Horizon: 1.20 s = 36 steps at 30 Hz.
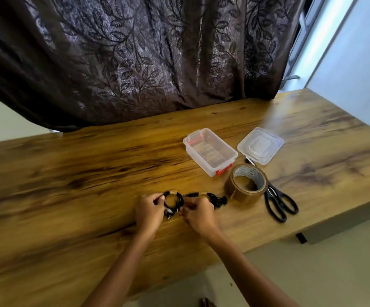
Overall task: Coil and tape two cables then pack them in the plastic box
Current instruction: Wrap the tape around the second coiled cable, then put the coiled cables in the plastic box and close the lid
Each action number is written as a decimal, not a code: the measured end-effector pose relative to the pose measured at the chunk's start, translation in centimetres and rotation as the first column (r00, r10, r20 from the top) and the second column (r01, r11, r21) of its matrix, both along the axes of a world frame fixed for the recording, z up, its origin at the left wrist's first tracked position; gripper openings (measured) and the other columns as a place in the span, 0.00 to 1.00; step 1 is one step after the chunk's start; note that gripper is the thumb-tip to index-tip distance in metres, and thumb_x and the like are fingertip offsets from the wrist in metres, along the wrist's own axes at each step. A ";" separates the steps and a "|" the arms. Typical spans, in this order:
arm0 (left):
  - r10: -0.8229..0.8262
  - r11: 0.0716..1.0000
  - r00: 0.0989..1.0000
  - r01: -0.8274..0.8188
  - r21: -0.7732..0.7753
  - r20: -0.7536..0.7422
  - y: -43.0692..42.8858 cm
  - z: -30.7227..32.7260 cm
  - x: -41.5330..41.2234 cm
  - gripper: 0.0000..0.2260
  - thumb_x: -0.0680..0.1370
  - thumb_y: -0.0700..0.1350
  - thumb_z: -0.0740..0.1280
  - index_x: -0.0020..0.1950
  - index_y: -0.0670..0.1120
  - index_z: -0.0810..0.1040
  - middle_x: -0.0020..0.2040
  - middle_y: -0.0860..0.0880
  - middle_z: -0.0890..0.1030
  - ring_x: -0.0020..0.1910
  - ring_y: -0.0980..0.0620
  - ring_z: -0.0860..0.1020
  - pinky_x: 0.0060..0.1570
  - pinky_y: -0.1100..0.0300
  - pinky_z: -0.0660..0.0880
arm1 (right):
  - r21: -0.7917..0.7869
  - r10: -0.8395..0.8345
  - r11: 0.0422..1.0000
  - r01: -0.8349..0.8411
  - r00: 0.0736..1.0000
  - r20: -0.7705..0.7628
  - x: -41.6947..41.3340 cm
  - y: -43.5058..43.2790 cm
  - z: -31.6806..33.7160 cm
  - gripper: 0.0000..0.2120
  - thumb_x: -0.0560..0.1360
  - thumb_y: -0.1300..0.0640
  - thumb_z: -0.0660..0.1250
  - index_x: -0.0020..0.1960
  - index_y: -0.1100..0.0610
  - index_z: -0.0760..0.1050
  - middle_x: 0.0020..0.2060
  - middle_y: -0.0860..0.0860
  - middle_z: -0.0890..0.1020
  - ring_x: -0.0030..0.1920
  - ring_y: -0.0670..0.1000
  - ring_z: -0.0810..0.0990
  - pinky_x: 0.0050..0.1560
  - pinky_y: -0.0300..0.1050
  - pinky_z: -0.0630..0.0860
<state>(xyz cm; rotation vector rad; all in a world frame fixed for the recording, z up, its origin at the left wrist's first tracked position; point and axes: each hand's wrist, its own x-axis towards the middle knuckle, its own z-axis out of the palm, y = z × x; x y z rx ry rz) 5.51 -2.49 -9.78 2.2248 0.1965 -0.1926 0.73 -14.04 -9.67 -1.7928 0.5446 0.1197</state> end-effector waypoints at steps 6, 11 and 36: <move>-0.039 0.999 0.998 0.038 0.025 0.041 0.3 -0.3 0.1 0.12 0.78 0.45 0.64 0.60 0.45 0.77 0.61 0.44 0.75 0.58 0.46 0.75 0.56 0.50 0.76 | -0.064 0.054 0.997 -0.051 0.998 0.043 -0.5 -0.5 0.7 0.11 0.76 0.65 0.63 0.58 0.61 0.75 0.40 0.49 0.80 0.42 0.47 0.80 0.45 0.43 0.80; -0.037 0.998 0.994 0.032 0.051 0.102 0.5 0.4 0.2 0.11 0.78 0.46 0.63 0.59 0.46 0.76 0.62 0.47 0.73 0.60 0.47 0.73 0.55 0.51 0.75 | -0.231 -0.002 0.972 0.039 0.987 0.158 -1.3 -1.7 2.8 0.11 0.76 0.65 0.63 0.57 0.58 0.76 0.44 0.48 0.80 0.46 0.46 0.79 0.45 0.35 0.76; -0.122 0.888 0.980 0.036 -0.459 -0.159 -8.9 3.1 9.0 0.09 0.78 0.46 0.64 0.53 0.43 0.76 0.54 0.45 0.79 0.51 0.50 0.77 0.53 0.55 0.75 | -0.616 -0.091 0.776 0.140 0.990 0.110 8.2 -11.8 6.5 0.13 0.74 0.70 0.60 0.55 0.65 0.77 0.50 0.61 0.82 0.50 0.59 0.80 0.53 0.56 0.77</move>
